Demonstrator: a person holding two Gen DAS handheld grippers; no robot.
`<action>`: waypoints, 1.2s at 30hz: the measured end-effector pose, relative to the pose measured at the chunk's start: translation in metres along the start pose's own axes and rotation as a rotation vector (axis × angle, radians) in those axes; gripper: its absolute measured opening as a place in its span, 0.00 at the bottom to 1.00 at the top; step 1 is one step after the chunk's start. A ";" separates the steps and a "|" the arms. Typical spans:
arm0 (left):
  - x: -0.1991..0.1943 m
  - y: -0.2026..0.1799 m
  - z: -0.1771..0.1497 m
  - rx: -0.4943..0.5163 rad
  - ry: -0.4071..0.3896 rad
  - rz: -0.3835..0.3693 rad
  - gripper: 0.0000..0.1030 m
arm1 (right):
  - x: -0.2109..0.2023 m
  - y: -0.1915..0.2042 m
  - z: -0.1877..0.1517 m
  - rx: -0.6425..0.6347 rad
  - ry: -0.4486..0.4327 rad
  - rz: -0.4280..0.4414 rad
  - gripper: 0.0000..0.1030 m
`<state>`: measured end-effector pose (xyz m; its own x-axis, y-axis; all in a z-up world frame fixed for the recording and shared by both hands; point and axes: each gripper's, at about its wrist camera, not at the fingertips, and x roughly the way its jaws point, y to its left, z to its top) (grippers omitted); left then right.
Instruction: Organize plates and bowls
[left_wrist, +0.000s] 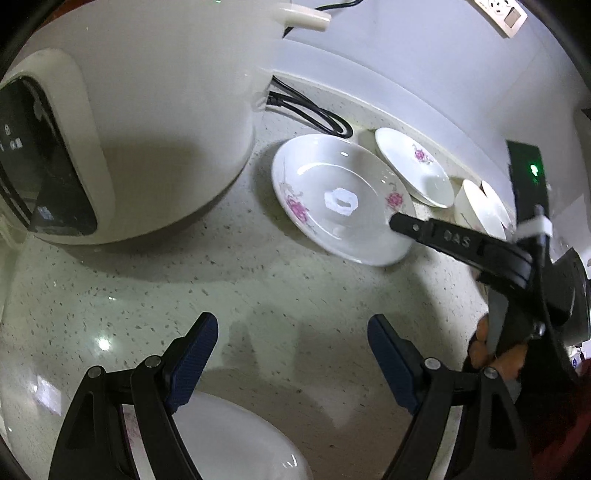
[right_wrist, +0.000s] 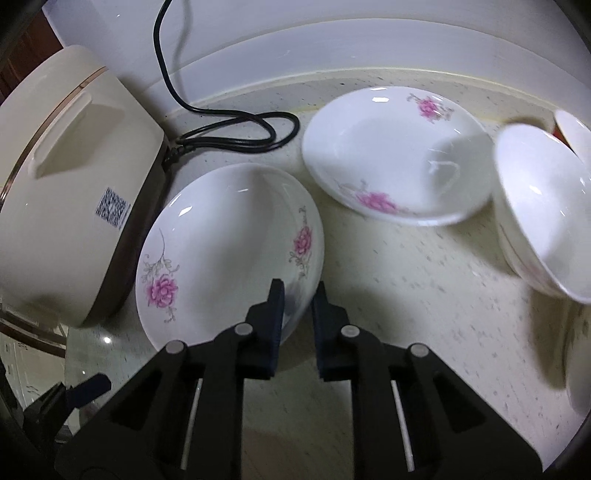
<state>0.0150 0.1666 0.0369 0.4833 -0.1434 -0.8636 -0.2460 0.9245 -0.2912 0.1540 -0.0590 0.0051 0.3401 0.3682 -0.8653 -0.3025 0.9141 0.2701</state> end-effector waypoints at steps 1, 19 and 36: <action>0.000 -0.002 -0.001 0.000 0.002 0.000 0.82 | -0.002 -0.002 -0.002 0.003 0.000 -0.002 0.17; 0.038 -0.079 0.011 0.159 0.061 0.003 0.82 | -0.071 -0.078 -0.082 0.063 -0.002 -0.065 0.17; 0.069 -0.120 0.014 0.256 0.071 -0.032 0.69 | -0.087 -0.112 -0.092 0.218 0.011 -0.062 0.41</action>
<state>0.0898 0.0508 0.0182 0.4247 -0.1905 -0.8851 -0.0065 0.9769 -0.2135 0.0763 -0.2091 0.0107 0.3420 0.3095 -0.8872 -0.0809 0.9504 0.3004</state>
